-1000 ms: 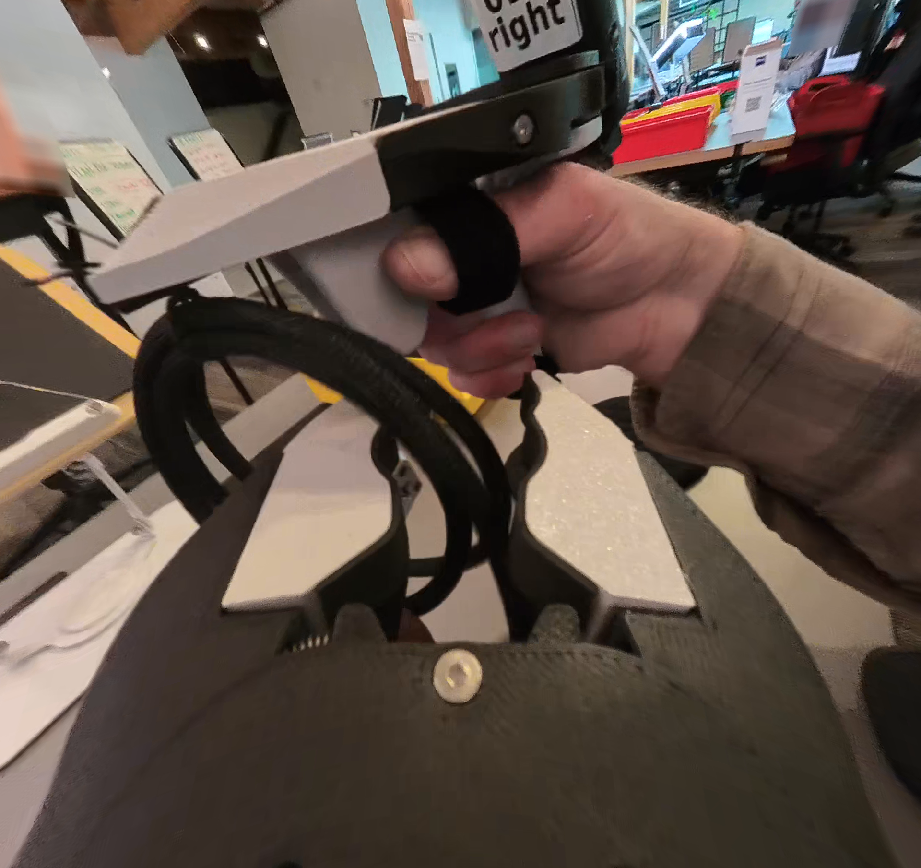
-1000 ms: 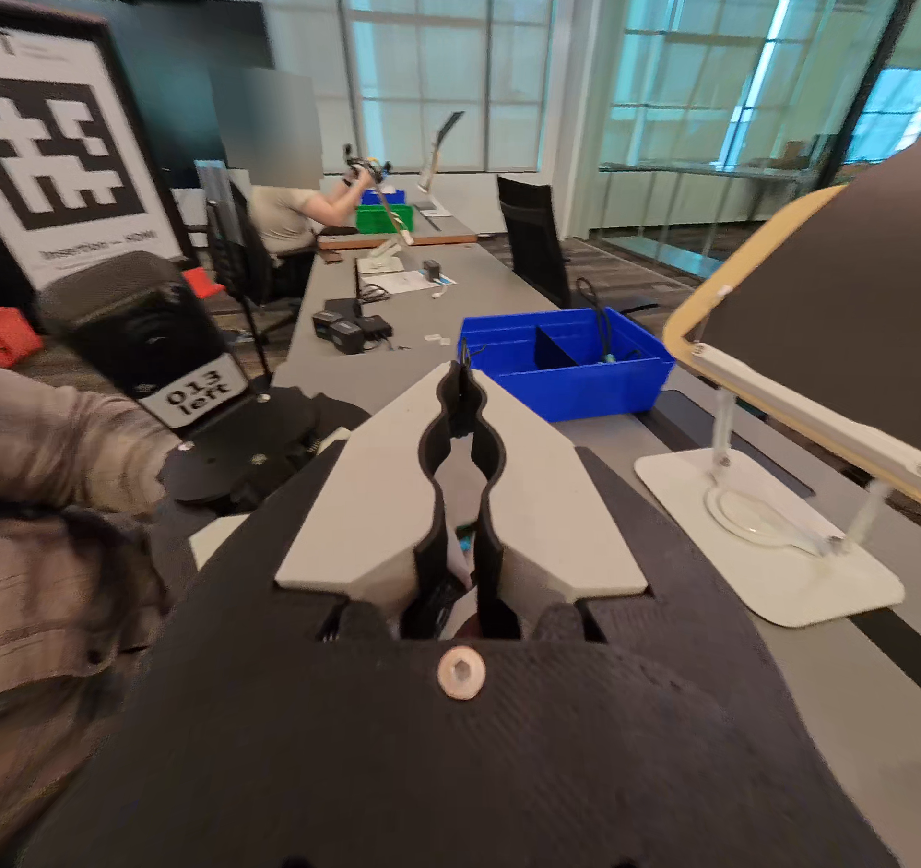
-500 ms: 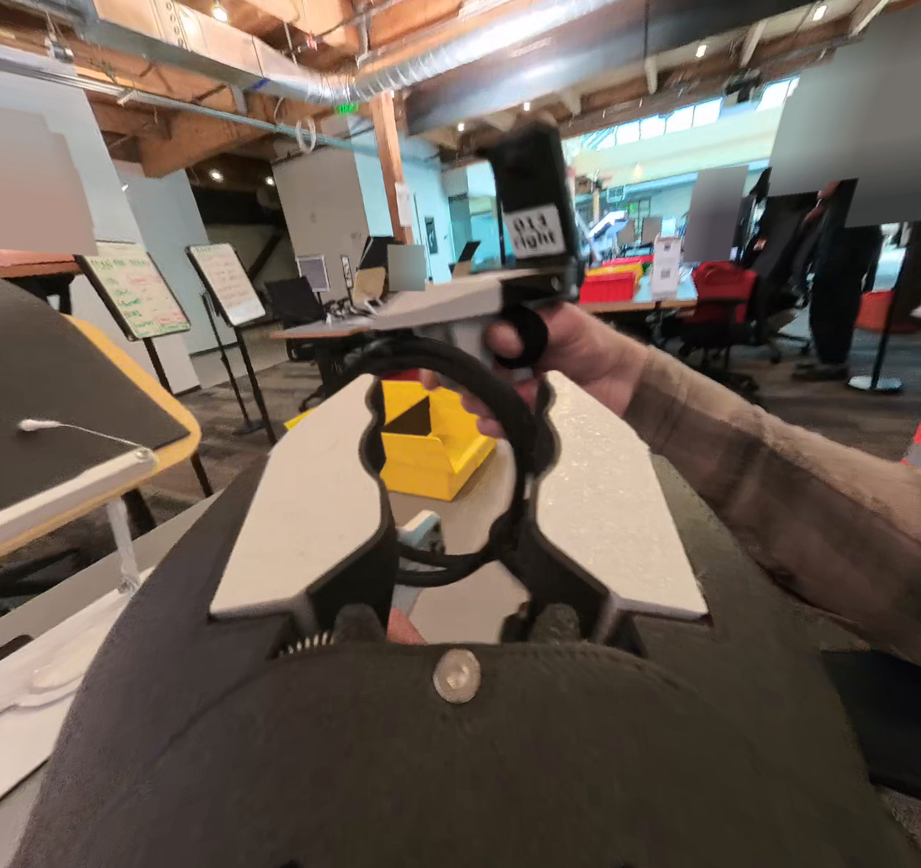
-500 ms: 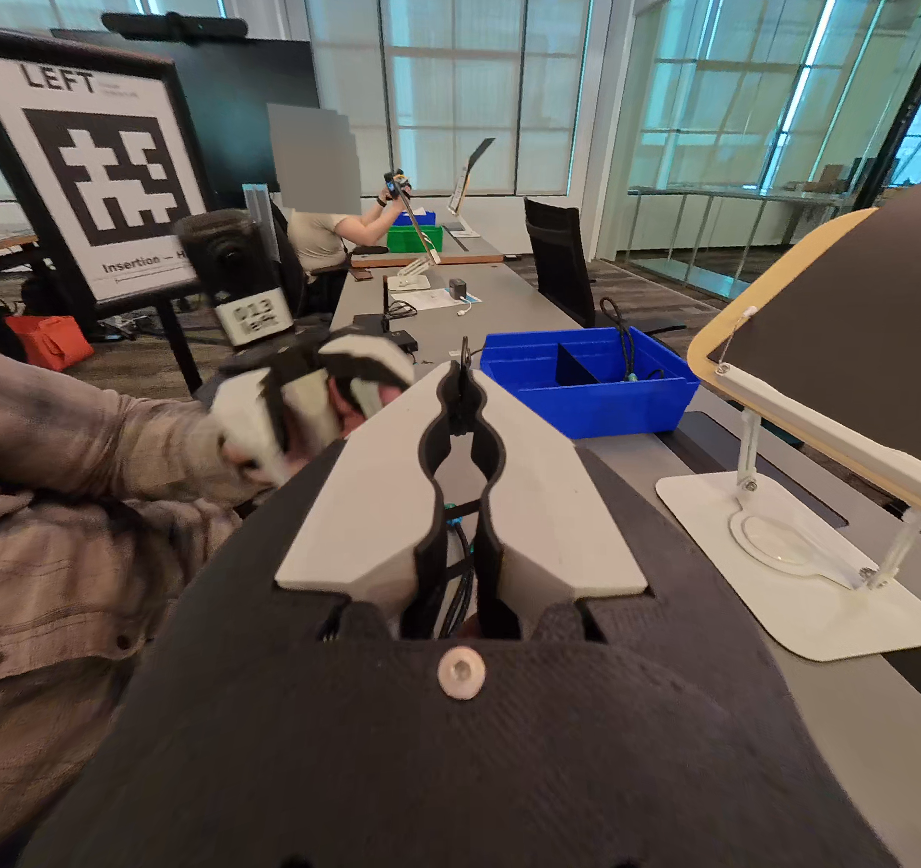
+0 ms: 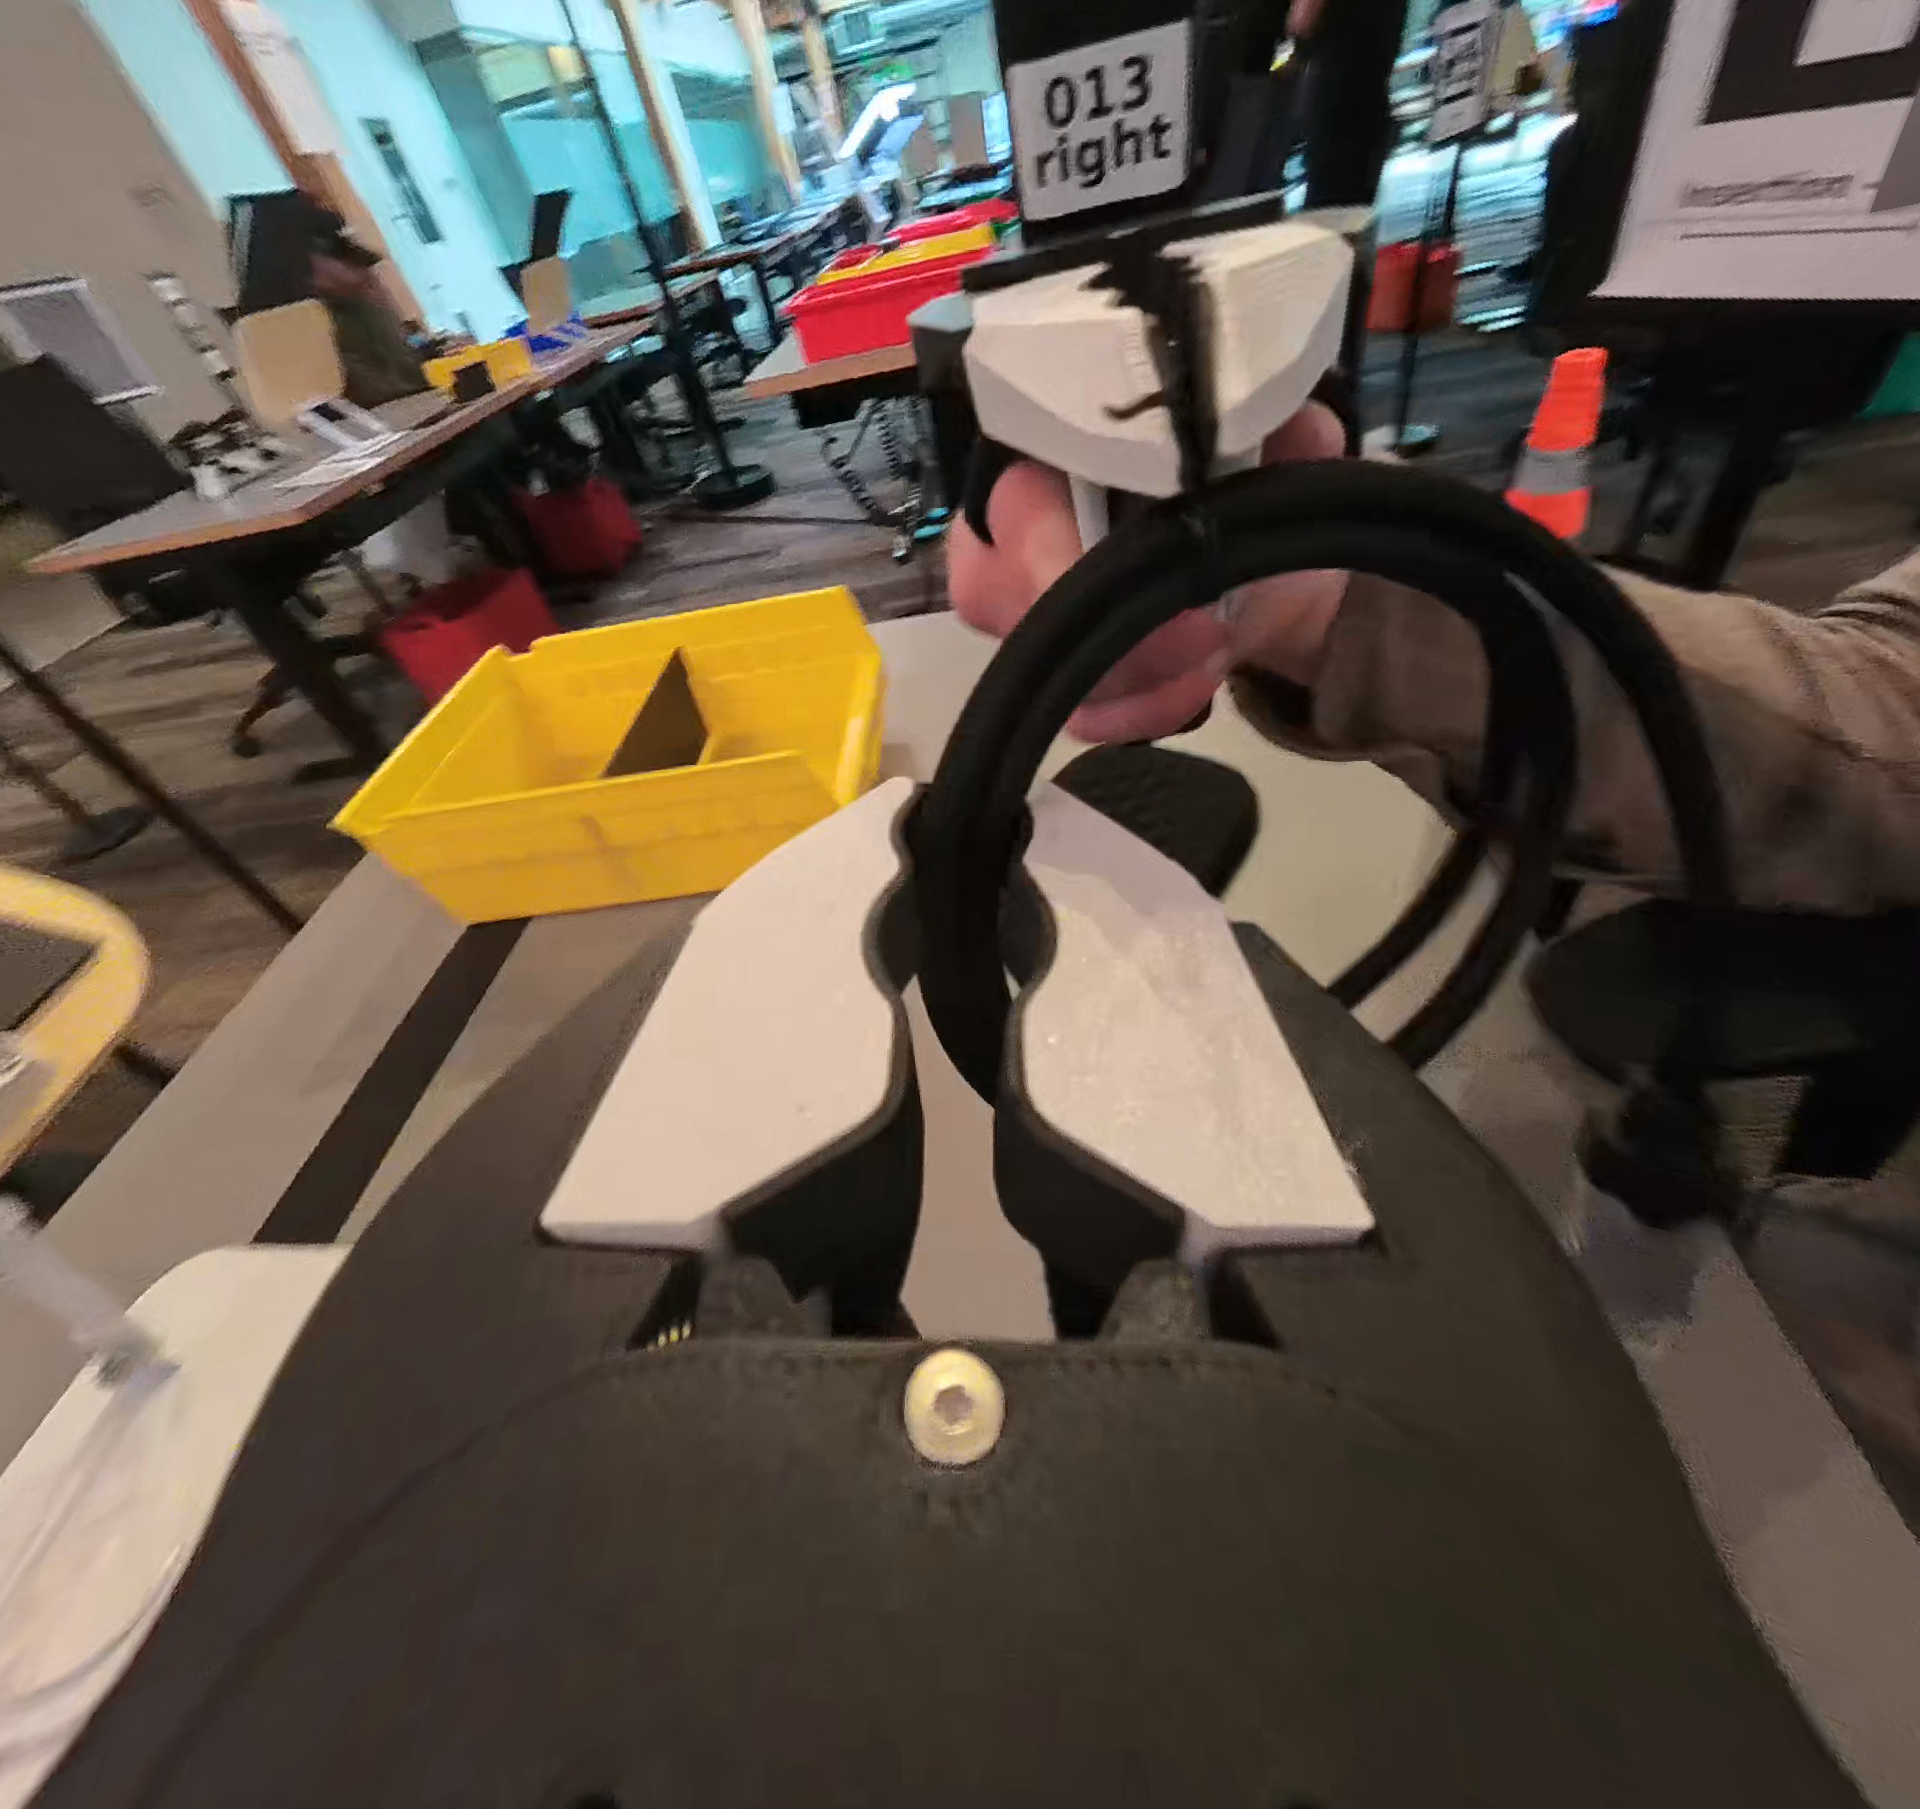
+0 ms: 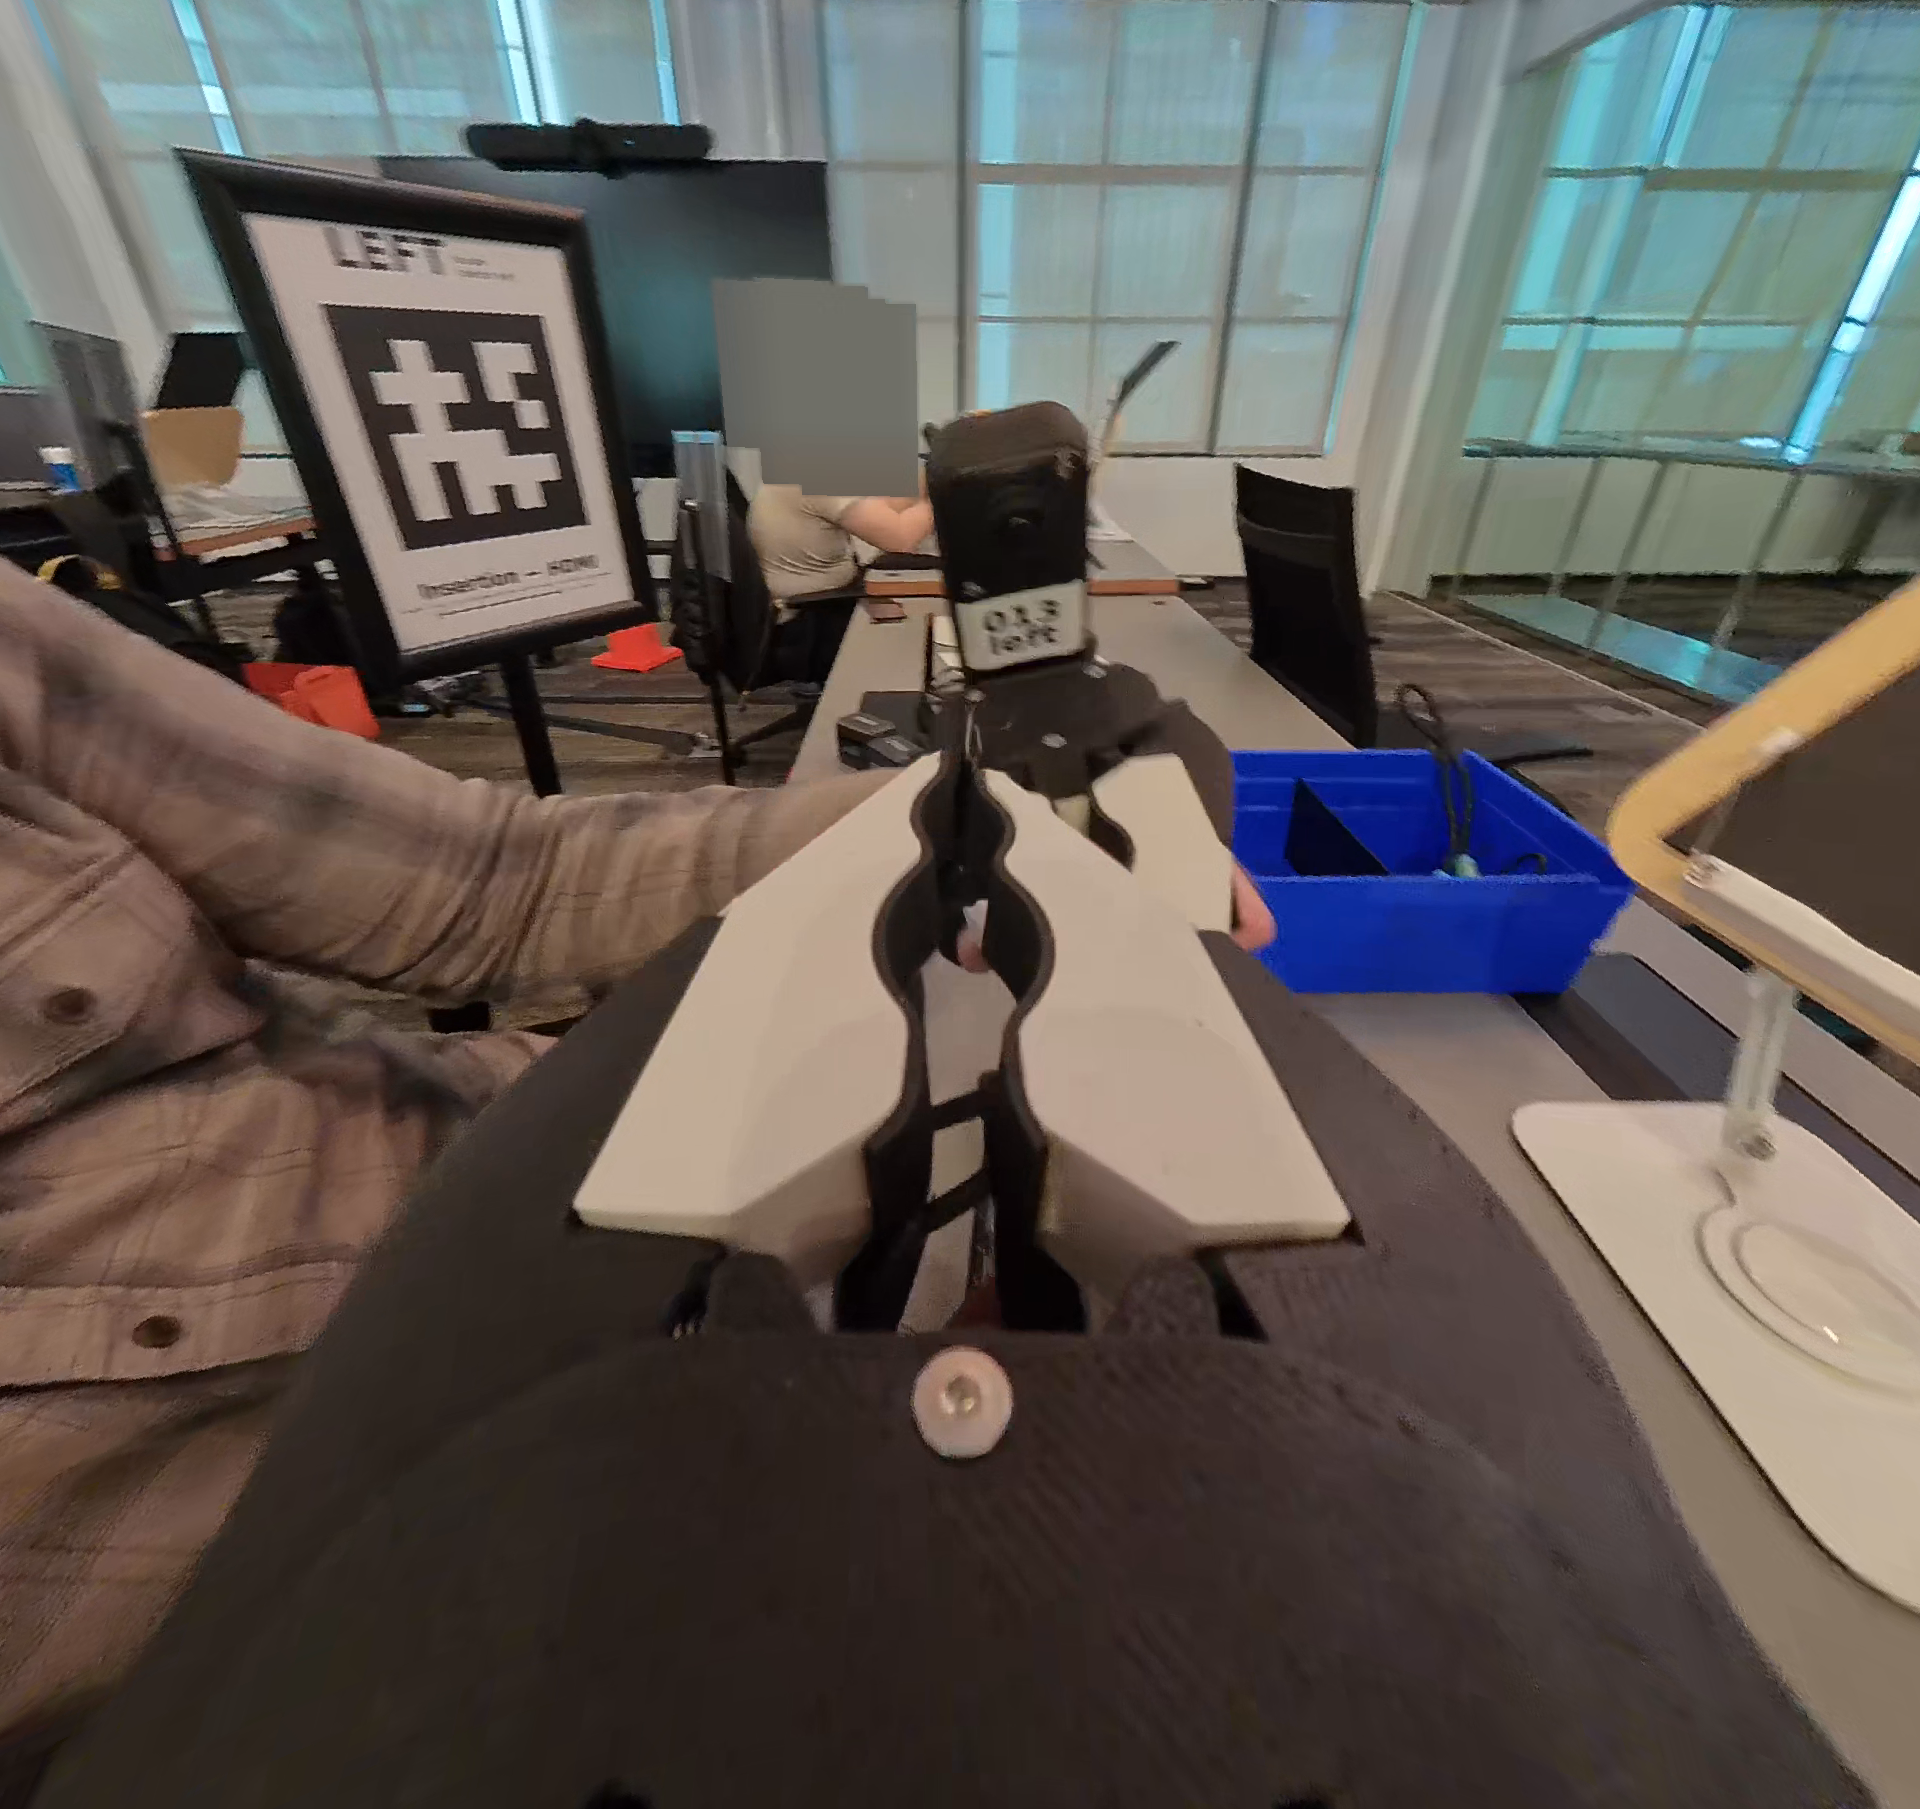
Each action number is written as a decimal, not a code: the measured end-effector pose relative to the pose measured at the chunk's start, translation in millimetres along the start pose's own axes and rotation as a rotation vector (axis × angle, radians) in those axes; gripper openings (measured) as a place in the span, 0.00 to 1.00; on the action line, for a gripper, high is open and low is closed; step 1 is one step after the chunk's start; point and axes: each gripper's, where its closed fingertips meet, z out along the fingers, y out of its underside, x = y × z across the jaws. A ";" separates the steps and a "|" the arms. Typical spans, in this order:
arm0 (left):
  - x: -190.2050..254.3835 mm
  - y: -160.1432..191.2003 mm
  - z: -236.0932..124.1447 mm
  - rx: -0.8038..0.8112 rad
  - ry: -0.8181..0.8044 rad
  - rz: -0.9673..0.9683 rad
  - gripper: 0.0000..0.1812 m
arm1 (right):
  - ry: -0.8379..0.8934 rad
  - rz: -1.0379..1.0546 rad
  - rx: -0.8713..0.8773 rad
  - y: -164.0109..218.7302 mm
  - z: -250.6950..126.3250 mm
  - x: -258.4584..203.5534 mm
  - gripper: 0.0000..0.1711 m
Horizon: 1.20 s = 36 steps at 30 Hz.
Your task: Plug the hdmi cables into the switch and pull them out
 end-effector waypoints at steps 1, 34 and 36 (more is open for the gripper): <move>-4.3 3.9 -2.9 -0.027 -0.045 0.014 0.05 | 0.027 0.012 -0.012 2.8 -3.3 6.5 0.00; 49.4 -35.0 14.5 0.223 -0.459 0.039 0.23 | 0.110 0.046 0.114 -4.8 -21.1 31.7 0.00; 51.7 -40.0 6.8 0.242 -0.438 0.043 0.24 | 0.074 0.058 0.147 -8.1 -19.8 27.7 0.00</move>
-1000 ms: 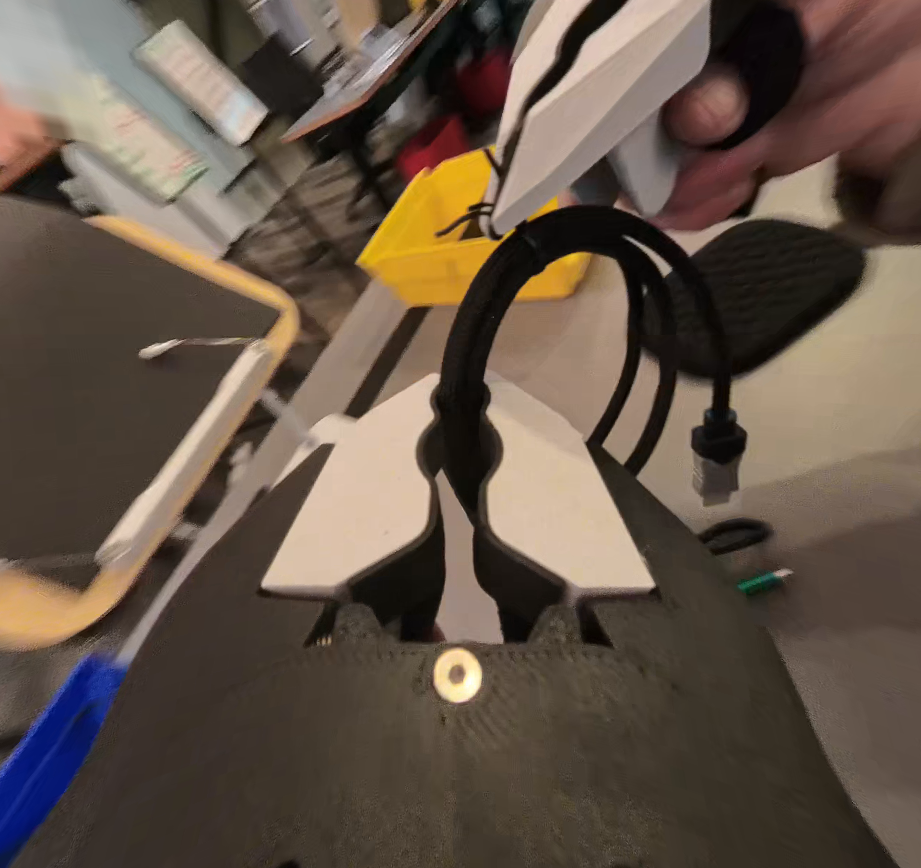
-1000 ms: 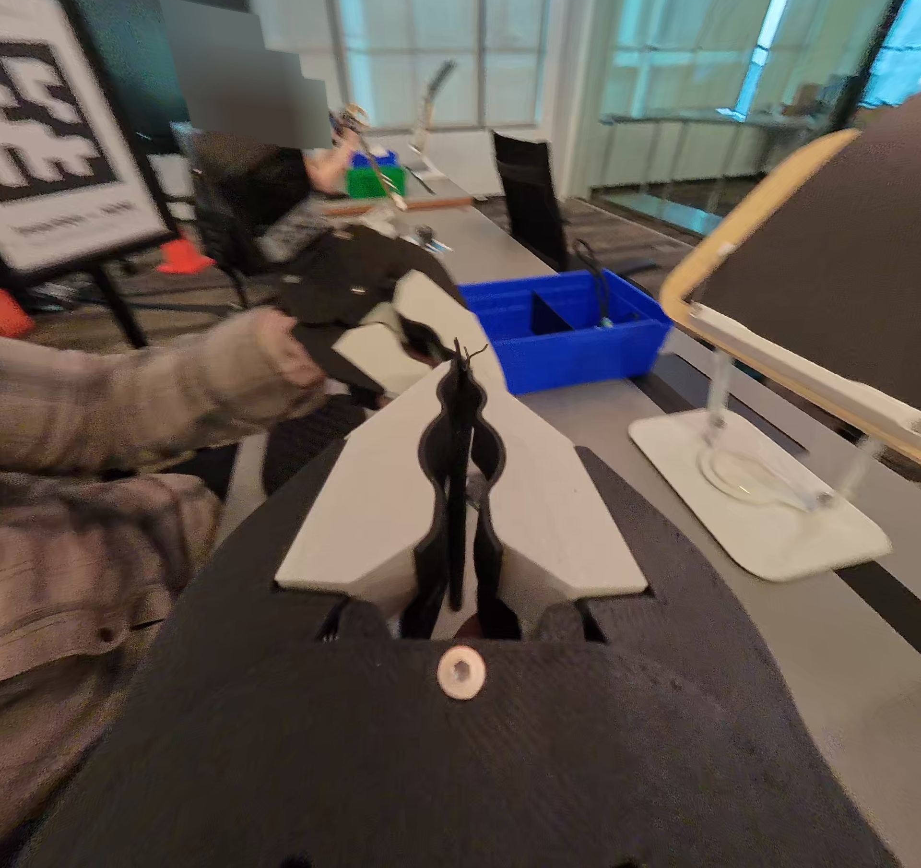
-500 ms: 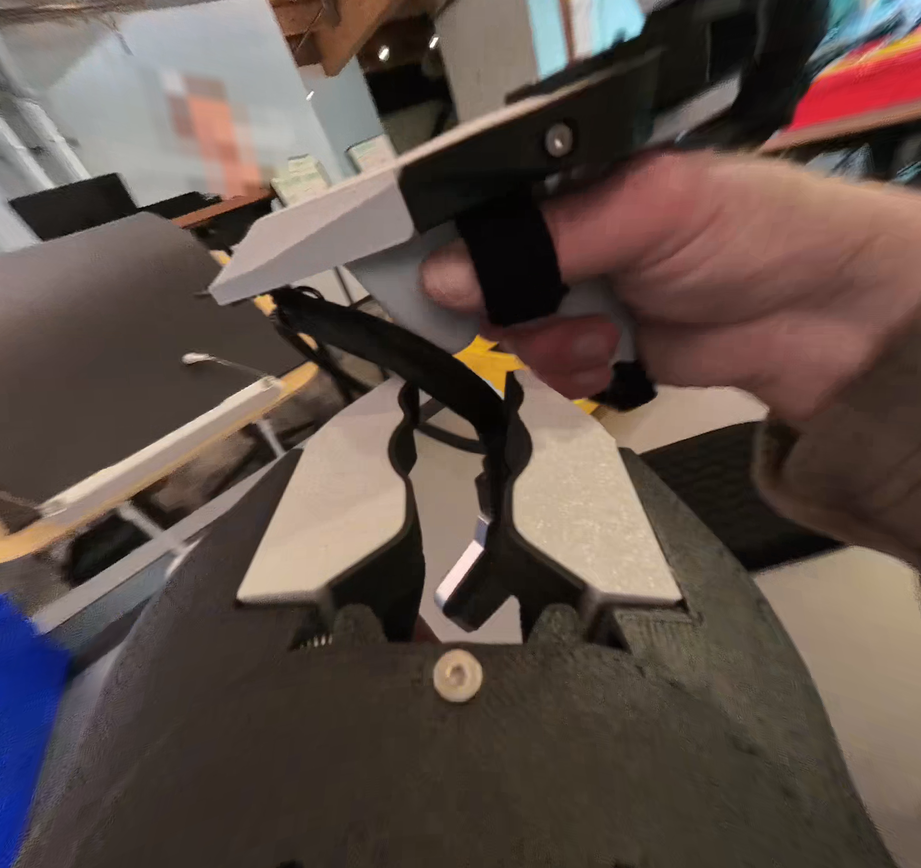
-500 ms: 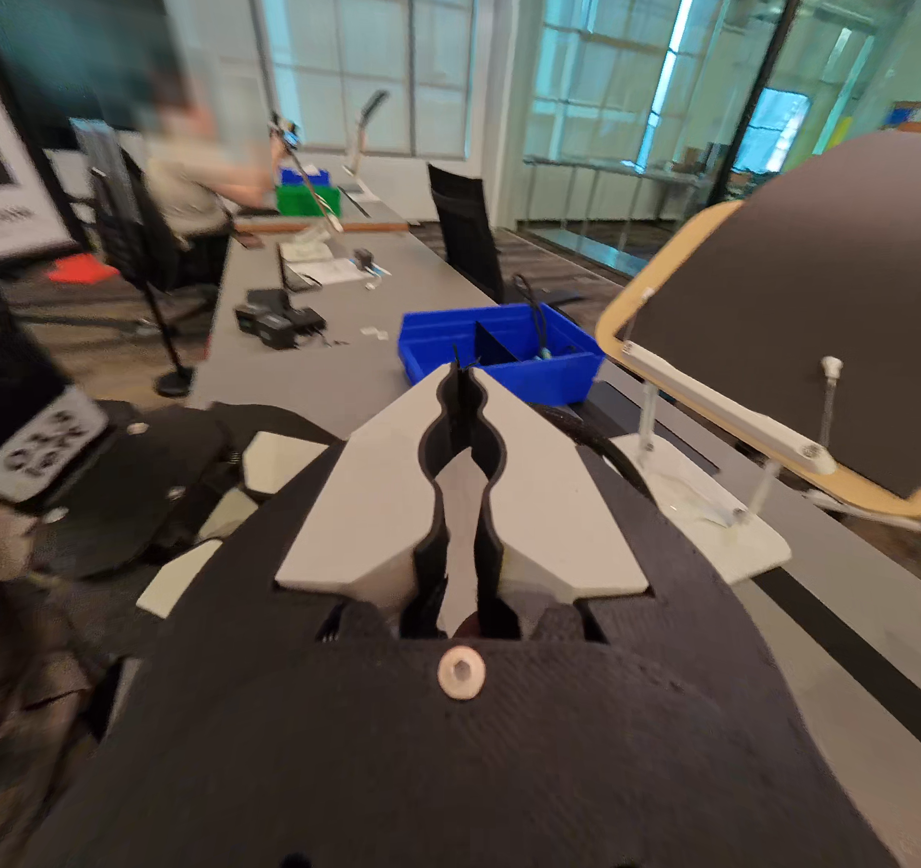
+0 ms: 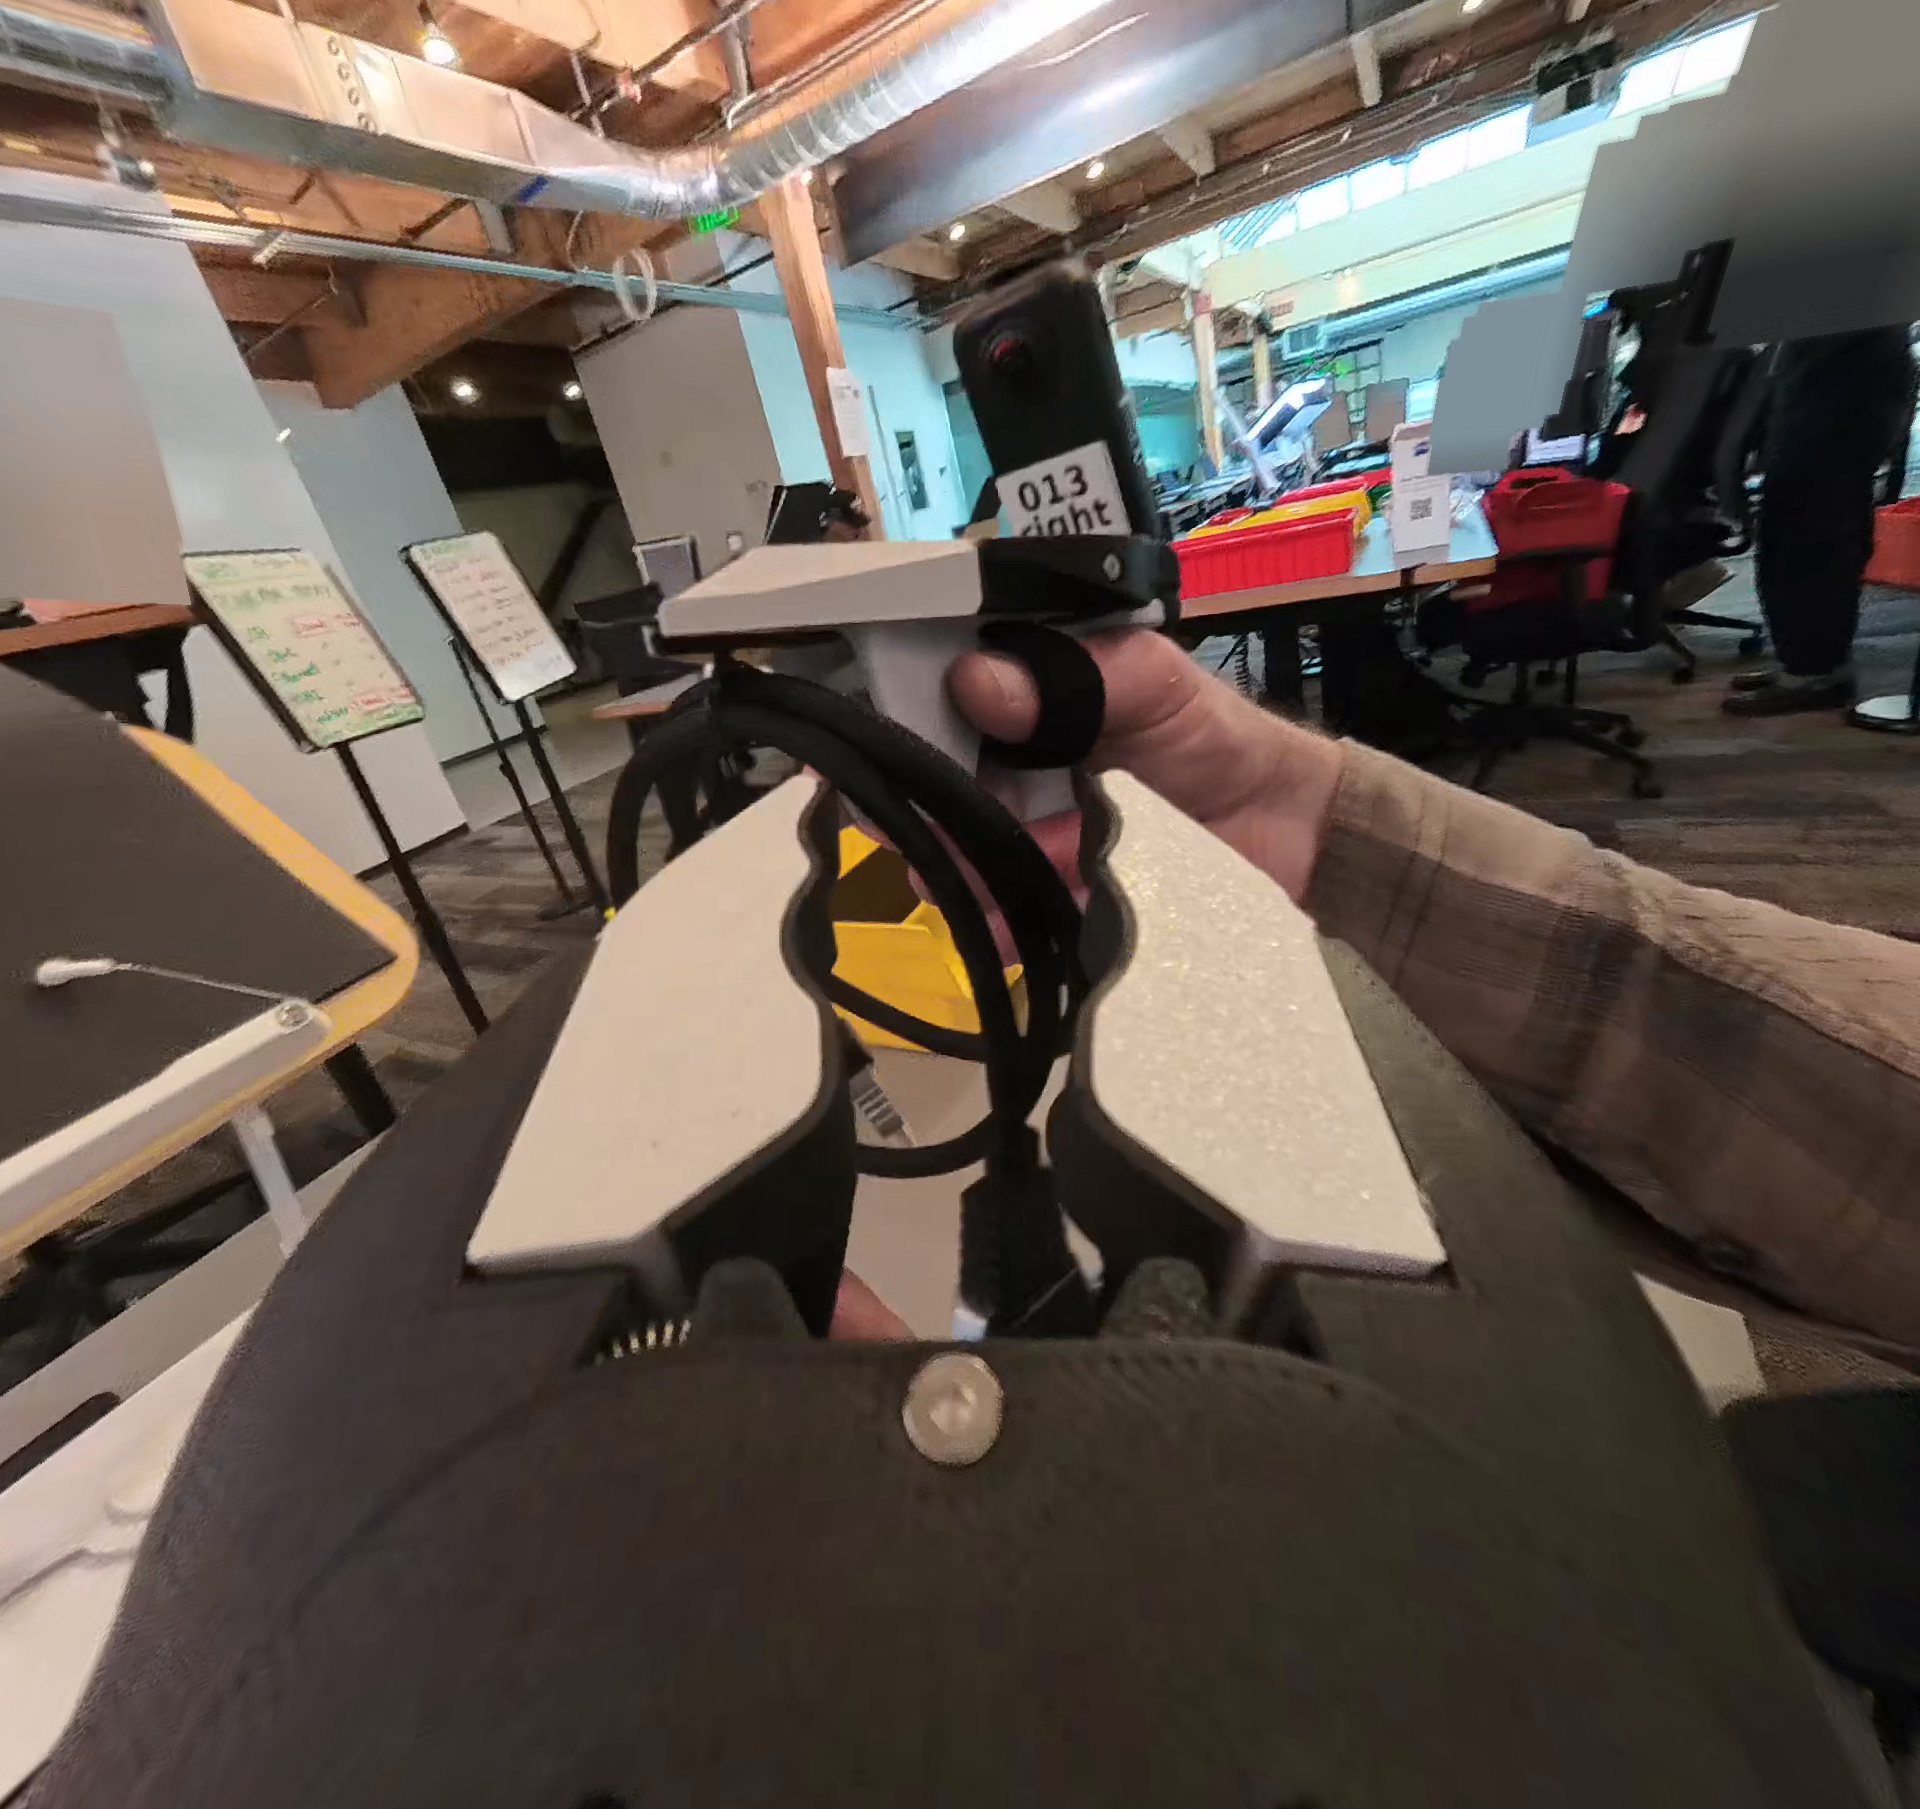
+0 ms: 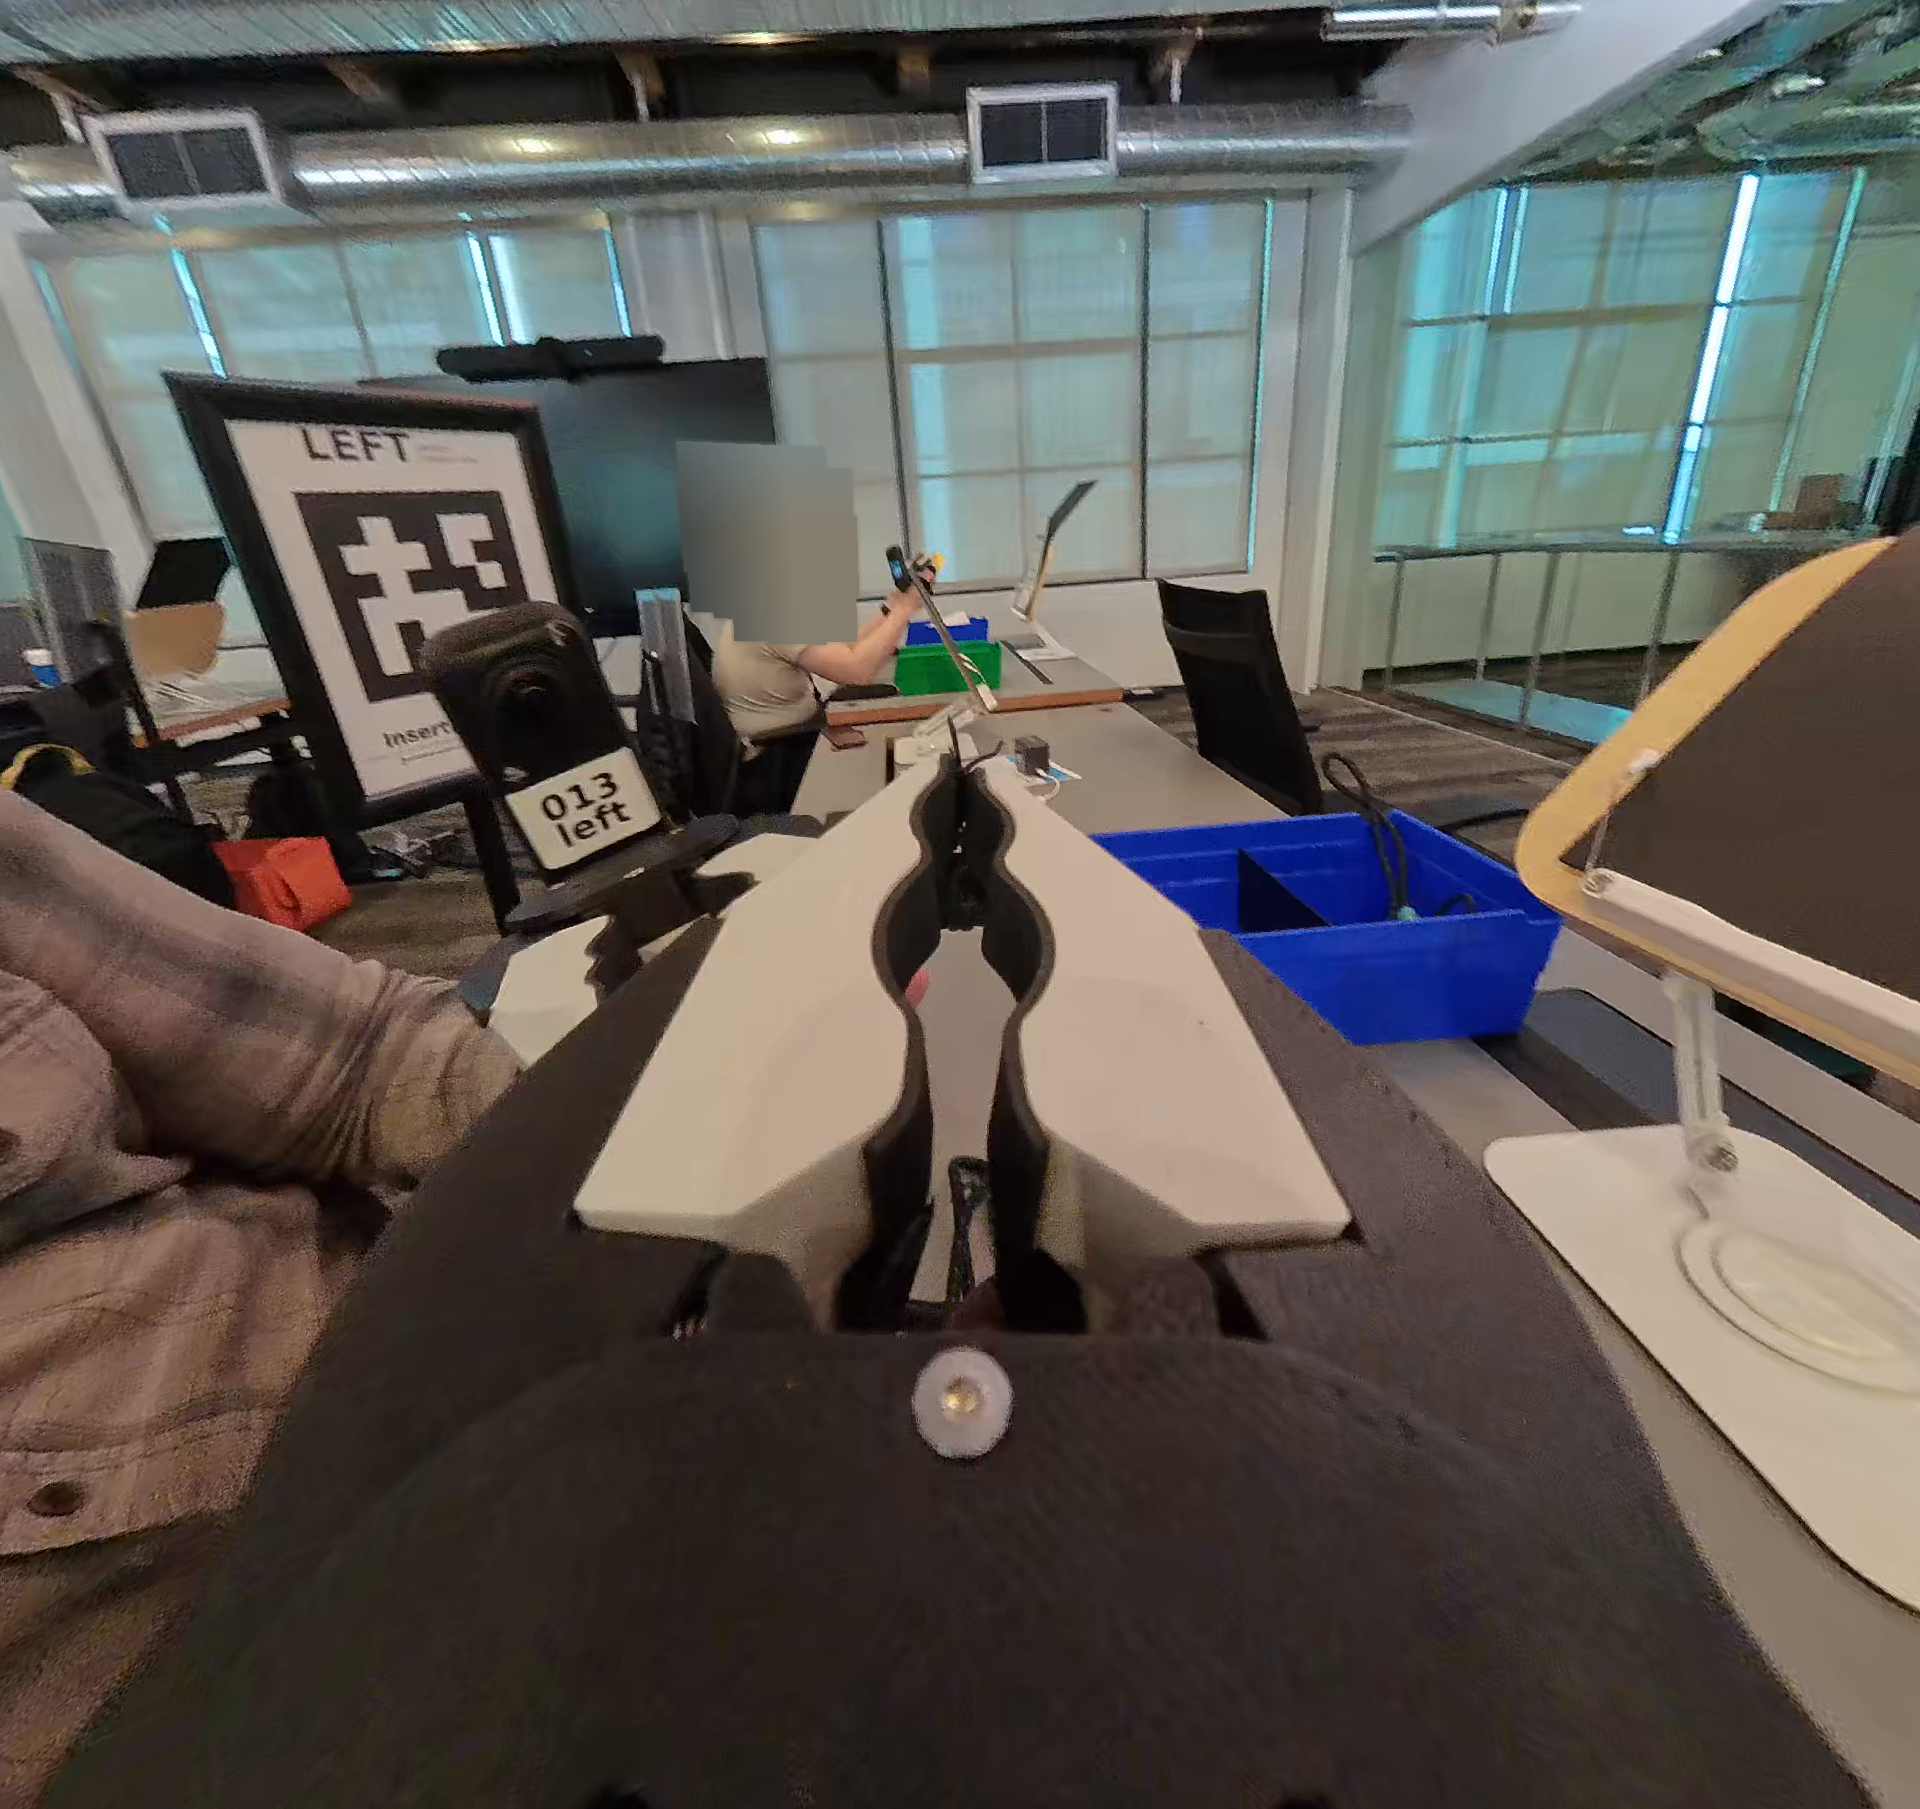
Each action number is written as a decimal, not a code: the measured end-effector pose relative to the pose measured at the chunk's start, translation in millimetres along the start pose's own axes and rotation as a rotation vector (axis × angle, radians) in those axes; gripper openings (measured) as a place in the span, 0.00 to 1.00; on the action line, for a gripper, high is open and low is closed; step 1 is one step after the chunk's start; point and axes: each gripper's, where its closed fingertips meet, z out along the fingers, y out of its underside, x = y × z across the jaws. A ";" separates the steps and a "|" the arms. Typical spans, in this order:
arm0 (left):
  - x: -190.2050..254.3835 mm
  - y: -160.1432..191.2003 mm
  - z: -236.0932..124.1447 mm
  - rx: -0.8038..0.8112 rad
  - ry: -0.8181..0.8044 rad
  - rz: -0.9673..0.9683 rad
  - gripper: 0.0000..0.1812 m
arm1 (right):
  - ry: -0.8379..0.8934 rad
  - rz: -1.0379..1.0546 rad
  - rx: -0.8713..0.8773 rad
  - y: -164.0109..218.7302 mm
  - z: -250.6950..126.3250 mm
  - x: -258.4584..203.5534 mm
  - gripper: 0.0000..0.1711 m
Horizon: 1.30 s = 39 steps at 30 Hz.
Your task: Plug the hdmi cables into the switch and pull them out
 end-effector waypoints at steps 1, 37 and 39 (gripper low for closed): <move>-0.4 -3.6 -4.1 0.020 0.018 -0.015 0.24 | -0.015 0.000 0.011 -1.8 0.8 -2.8 0.00; -78.3 19.2 -26.1 -0.467 -0.324 0.420 0.04 | 0.287 -0.107 -0.218 8.2 -5.4 25.2 0.00; -62.1 17.9 -22.6 -0.451 -0.366 0.451 0.05 | 0.323 -0.120 -0.213 4.6 -8.5 28.0 0.00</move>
